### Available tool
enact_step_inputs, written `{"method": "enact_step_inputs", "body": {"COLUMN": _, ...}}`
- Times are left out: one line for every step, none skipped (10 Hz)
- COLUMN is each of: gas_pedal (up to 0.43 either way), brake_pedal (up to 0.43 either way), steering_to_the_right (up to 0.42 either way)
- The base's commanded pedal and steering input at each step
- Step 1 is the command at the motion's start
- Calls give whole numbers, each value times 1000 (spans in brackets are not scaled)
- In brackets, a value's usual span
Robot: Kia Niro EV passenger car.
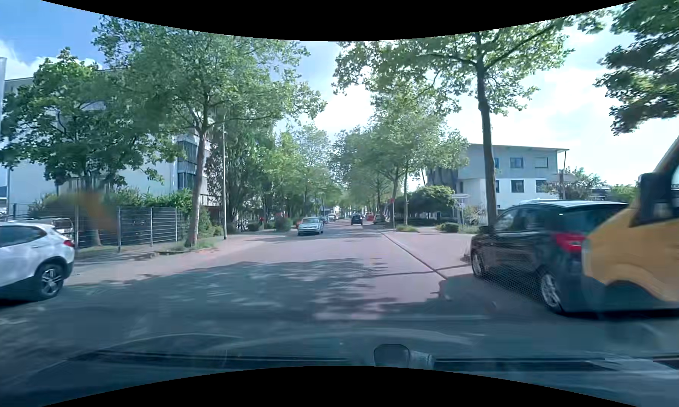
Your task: Follow the waypoints while adhering to traffic rules and regulations
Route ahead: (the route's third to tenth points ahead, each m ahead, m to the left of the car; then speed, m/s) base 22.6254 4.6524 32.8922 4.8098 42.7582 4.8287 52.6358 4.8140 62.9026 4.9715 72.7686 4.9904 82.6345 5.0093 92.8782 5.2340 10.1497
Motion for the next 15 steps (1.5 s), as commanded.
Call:
{"method": "enact_step_inputs", "body": {"gas_pedal": 79, "brake_pedal": 0, "steering_to_the_right": -4}}
{"method": "enact_step_inputs", "body": {"gas_pedal": 79, "brake_pedal": 0, "steering_to_the_right": -4}}
{"method": "enact_step_inputs", "body": {"gas_pedal": 79, "brake_pedal": 0, "steering_to_the_right": -4}}
{"method": "enact_step_inputs", "body": {"gas_pedal": 79, "brake_pedal": 0, "steering_to_the_right": -5}}
{"method": "enact_step_inputs", "body": {"gas_pedal": 79, "brake_pedal": 0, "steering_to_the_right": -5}}
{"method": "enact_step_inputs", "body": {"gas_pedal": 79, "brake_pedal": 0, "steering_to_the_right": -5}}
{"method": "enact_step_inputs", "body": {"gas_pedal": 79, "brake_pedal": 0, "steering_to_the_right": -5}}
{"method": "enact_step_inputs", "body": {"gas_pedal": 79, "brake_pedal": 0, "steering_to_the_right": -5}}
{"method": "enact_step_inputs", "body": {"gas_pedal": 79, "brake_pedal": 0, "steering_to_the_right": -5}}
{"method": "enact_step_inputs", "body": {"gas_pedal": 79, "brake_pedal": 0, "steering_to_the_right": -5}}
{"method": "enact_step_inputs", "body": {"gas_pedal": 79, "brake_pedal": 0, "steering_to_the_right": -5}}
{"method": "enact_step_inputs", "body": {"gas_pedal": 79, "brake_pedal": 0, "steering_to_the_right": -5}}
{"method": "enact_step_inputs", "body": {"gas_pedal": 79, "brake_pedal": 0, "steering_to_the_right": -5}}
{"method": "enact_step_inputs", "body": {"gas_pedal": 79, "brake_pedal": 0, "steering_to_the_right": -5}}
{"method": "enact_step_inputs", "body": {"gas_pedal": 79, "brake_pedal": 0, "steering_to_the_right": -5}}
